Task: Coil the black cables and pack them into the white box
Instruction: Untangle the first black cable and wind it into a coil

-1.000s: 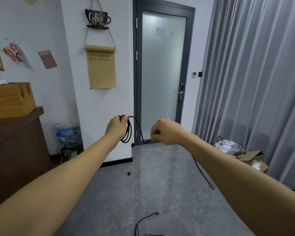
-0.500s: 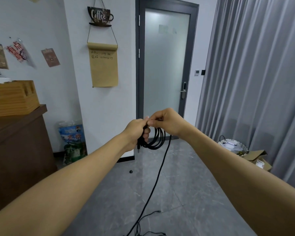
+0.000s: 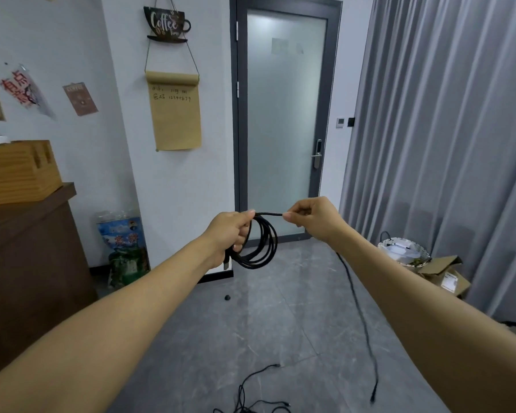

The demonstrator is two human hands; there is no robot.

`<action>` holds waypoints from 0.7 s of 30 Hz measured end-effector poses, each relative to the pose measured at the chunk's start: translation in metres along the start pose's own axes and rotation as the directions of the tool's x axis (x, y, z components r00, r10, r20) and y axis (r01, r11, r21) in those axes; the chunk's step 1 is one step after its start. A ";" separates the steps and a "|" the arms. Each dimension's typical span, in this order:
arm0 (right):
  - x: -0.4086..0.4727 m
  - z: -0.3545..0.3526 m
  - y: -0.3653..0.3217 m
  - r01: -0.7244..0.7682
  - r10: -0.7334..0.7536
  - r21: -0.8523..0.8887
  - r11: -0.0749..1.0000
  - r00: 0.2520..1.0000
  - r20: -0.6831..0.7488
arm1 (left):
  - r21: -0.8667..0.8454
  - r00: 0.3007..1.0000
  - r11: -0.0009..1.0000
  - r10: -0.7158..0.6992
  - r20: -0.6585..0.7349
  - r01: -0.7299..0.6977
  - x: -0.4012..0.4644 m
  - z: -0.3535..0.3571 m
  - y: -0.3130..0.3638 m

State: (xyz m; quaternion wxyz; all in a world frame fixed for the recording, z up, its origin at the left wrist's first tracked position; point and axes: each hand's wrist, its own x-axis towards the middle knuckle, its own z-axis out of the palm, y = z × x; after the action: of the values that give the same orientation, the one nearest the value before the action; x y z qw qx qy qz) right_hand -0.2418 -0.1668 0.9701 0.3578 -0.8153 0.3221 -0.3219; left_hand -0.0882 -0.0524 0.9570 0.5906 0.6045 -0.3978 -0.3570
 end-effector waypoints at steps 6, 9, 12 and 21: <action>0.001 -0.011 0.014 -0.025 0.020 -0.067 0.997 0.998 -0.063 | -0.081 0.987 0.996 0.015 -0.161 -0.028 0.009 -0.009 0.000; 0.000 -0.020 0.025 -0.047 0.036 -0.089 0.995 0.991 -0.125 | -0.106 0.965 0.994 0.006 -0.264 -0.035 0.014 -0.024 0.000; -0.004 -0.028 0.038 -0.079 0.064 -0.076 0.994 0.982 -0.180 | -0.145 0.930 0.989 -0.020 -0.367 -0.036 0.019 -0.042 -0.002; -0.001 -0.012 0.026 -0.022 -0.044 -0.464 0.886 0.991 -0.130 | 0.232 0.814 0.972 0.172 -0.555 -0.047 0.032 -0.059 -0.009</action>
State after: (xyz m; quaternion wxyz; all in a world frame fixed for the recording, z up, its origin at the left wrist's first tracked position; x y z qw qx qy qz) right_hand -0.2596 -0.1845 0.9558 0.1278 -0.8550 0.4087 -0.2927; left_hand -0.0206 -0.0563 0.9519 0.6359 0.7178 -0.2718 -0.0810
